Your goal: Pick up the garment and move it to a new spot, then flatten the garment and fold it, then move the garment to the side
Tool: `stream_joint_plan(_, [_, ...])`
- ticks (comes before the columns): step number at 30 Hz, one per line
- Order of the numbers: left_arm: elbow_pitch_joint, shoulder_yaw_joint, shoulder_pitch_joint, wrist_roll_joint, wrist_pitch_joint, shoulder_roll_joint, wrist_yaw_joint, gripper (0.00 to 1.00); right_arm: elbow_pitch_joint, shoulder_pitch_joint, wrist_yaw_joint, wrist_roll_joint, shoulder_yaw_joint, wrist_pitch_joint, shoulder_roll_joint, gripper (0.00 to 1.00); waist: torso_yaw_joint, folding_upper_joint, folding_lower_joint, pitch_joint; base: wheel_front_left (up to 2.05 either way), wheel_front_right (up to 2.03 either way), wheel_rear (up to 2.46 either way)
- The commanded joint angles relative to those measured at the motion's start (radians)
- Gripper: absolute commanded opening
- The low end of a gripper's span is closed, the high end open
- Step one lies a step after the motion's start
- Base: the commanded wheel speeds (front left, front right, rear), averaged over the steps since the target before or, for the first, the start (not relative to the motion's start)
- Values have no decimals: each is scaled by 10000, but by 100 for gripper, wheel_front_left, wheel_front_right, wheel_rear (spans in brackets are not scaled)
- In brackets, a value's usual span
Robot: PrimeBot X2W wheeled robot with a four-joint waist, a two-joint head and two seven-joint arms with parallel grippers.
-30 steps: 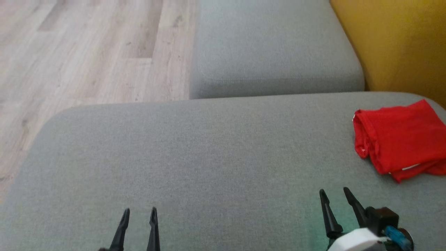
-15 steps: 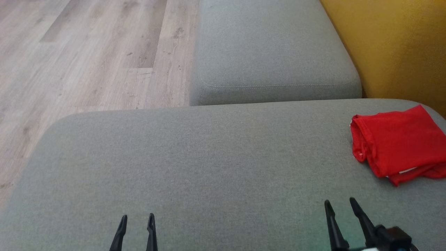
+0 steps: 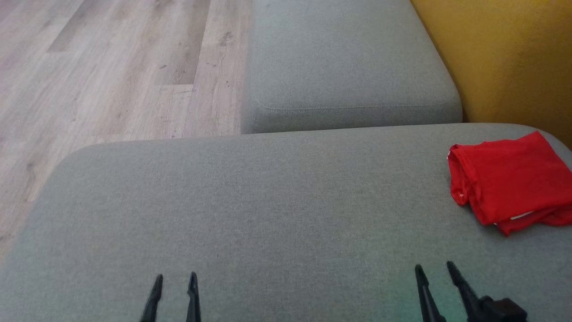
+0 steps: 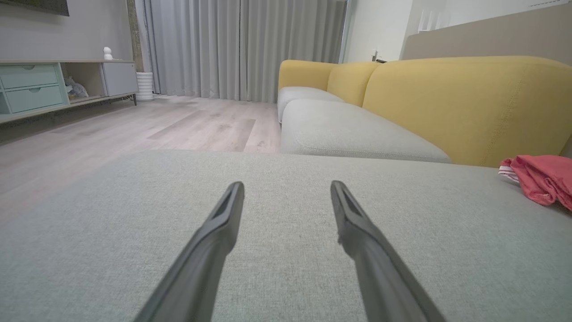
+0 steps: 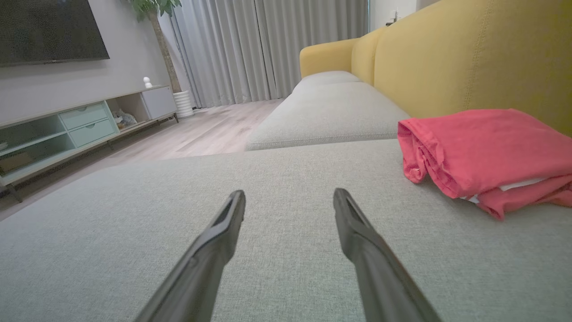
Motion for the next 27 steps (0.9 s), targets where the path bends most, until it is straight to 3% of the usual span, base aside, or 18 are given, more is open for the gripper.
stream_joint_plan(1, [13,-9,-1,-8,3,-4,-12,0,29,1,0,2,8,4,0,0,-10,-1,0,10,0,0,0])
stream_joint_plan(6, [557,-13,90,-100,79,-8,-26,0,562,80,0,99,6,32,-1,0,-15,-1,0,24,0,0,0])
stream_joint_plan(27, [483,522,-496,-2598,710,-14,-333,0,464,-550,-1,2787,-251,568,-108,0,-79,-1,0,364,0,0,0])
